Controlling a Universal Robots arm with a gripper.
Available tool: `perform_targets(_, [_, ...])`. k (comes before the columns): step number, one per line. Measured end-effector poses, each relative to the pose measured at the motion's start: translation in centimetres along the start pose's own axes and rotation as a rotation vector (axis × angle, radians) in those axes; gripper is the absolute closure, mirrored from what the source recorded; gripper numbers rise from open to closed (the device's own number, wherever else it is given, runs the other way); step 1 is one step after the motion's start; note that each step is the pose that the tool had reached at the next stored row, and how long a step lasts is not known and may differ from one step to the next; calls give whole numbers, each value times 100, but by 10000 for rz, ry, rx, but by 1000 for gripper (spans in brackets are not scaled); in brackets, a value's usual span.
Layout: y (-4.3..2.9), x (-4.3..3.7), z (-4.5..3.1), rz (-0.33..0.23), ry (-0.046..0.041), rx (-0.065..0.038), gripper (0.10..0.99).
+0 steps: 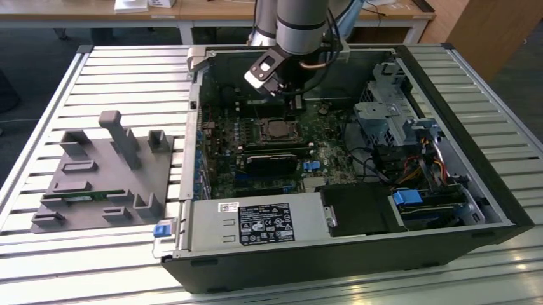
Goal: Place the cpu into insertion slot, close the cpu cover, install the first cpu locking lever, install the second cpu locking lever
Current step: 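Close the cpu cover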
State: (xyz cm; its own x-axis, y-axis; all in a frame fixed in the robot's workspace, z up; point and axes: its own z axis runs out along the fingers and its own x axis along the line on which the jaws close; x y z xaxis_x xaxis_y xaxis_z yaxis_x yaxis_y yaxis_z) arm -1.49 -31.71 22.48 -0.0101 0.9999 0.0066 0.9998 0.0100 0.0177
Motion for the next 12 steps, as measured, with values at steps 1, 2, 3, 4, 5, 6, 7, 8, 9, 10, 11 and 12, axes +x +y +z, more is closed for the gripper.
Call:
perform_targets(1, [-16, 0, -1, 1, -1, 1, 980])
perform_targets(2, [-33, 0, -1, 1, -1, 0, 980])
perform_targets(3, [-51, 0, -1, 1, -1, 0, 980])
perform_targets(4, [-66, 0, -1, 1, -1, 0, 980])
perform_targets(5, [-79, 1, -2, 1, -2, 1, 980])
perform_targets(6, [-88, 1, -2, 1, -1, 1, 980])
perform_targets(7, [-98, 1, -2, 1, -2, 1, 980])
perform_targets(8, [-107, 1, -2, 1, -1, 0, 980])
perform_targets(9, [-113, 1, -2, 0, -1, 1, 980])
perform_targets(10, [-119, 1, -1, 1, -2, 1, 980])
perform_targets(11, [-127, 1, -1, 1, -1, 1, 980])
perform_targets(12, [-134, 1, -1, 1, -2, 1, 980])
